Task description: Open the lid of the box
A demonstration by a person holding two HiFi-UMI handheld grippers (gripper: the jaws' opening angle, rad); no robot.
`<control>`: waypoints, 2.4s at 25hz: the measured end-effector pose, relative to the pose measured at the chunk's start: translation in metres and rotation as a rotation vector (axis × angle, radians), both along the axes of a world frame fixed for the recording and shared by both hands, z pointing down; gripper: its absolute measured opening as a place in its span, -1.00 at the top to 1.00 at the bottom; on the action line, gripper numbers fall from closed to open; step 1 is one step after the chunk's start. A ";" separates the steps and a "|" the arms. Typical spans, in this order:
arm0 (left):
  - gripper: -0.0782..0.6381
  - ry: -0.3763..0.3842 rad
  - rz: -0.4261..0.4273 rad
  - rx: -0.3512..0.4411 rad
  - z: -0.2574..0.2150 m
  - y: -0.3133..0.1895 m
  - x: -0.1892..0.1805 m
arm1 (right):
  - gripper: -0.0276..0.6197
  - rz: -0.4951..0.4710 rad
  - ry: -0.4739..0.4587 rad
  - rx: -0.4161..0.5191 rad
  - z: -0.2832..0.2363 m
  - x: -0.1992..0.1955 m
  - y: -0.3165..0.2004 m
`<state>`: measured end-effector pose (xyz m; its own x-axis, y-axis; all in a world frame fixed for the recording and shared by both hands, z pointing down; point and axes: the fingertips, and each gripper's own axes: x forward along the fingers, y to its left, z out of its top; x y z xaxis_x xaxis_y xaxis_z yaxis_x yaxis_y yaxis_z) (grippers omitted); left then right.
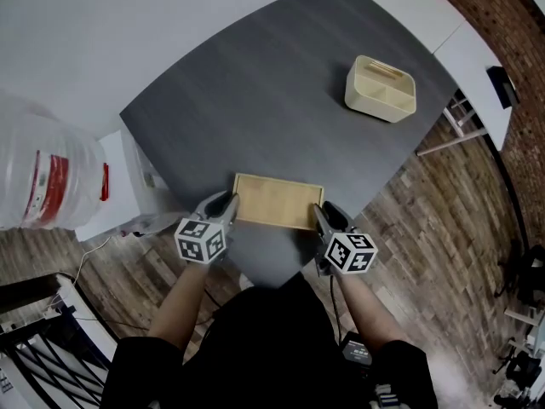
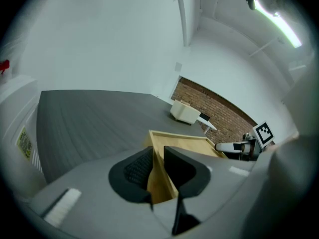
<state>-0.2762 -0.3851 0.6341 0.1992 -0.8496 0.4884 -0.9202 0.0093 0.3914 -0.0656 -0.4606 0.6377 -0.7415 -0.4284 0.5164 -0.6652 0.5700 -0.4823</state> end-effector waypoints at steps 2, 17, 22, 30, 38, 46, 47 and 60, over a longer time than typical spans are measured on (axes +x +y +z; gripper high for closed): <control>0.59 0.008 -0.004 0.000 0.001 -0.001 0.001 | 0.46 -0.005 -0.003 -0.015 0.002 -0.002 0.001; 0.62 0.110 -0.098 -0.011 0.003 0.001 -0.006 | 0.63 0.034 -0.148 -0.153 0.006 -0.001 -0.002; 0.62 0.104 -0.121 -0.021 0.003 0.001 -0.008 | 0.63 0.021 -0.147 -0.153 0.006 0.000 -0.002; 0.62 0.082 -0.123 -0.032 0.003 0.001 -0.009 | 0.65 0.048 -0.169 -0.178 0.007 0.024 -0.012; 0.62 0.060 -0.132 -0.031 0.004 0.002 -0.012 | 0.67 0.108 -0.199 -0.188 0.009 0.048 -0.021; 0.64 0.028 -0.139 -0.035 0.004 0.001 -0.012 | 0.69 0.163 -0.212 -0.195 0.010 0.072 -0.029; 0.64 0.026 -0.140 -0.036 0.004 0.001 -0.012 | 0.69 0.171 -0.211 -0.195 0.010 0.075 -0.030; 0.64 0.036 -0.148 -0.039 0.004 0.001 -0.014 | 0.71 0.264 -0.224 -0.191 0.007 0.111 -0.042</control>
<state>-0.2901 -0.3846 0.6377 0.0914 -0.8515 0.5163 -0.8930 0.1593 0.4208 0.0451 -0.5030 0.6446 -0.7218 -0.5312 0.4436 -0.6434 0.2791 -0.7128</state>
